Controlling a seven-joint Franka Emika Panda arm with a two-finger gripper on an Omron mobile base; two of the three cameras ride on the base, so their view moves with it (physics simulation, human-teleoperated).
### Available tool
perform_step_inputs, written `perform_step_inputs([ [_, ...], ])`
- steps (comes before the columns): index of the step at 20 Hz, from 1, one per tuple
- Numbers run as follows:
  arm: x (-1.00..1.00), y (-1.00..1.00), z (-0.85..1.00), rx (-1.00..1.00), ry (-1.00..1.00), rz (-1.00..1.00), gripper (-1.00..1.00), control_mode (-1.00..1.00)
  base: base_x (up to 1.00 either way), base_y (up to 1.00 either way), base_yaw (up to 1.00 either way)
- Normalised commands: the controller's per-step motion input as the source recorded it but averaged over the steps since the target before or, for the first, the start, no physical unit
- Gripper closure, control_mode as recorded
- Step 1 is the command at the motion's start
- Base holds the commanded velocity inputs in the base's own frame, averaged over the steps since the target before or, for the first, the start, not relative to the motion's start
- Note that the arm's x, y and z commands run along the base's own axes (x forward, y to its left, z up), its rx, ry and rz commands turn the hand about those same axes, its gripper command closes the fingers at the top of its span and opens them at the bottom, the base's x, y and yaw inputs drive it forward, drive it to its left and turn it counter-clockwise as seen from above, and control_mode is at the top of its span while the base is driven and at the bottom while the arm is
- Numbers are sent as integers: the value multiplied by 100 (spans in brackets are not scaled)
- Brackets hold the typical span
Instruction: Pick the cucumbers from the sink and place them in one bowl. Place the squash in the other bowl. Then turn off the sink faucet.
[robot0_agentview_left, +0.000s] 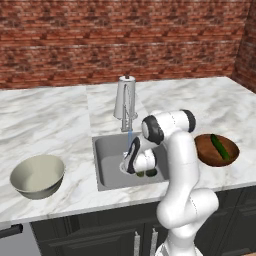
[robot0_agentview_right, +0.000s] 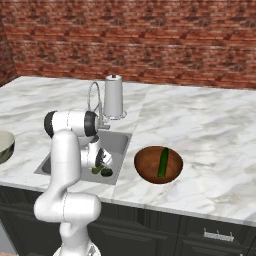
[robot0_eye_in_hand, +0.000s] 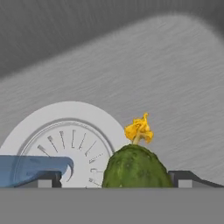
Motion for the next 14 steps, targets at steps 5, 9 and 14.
perform_step_inputs([
  [5,-3,0,-48,0,0,0,100,-100,0,0,0],
  [9,-1,0,-19,0,0,0,100,-100,0,0,0],
  [14,-1,0,0,0,0,0,100,-100,0,0,0],
])
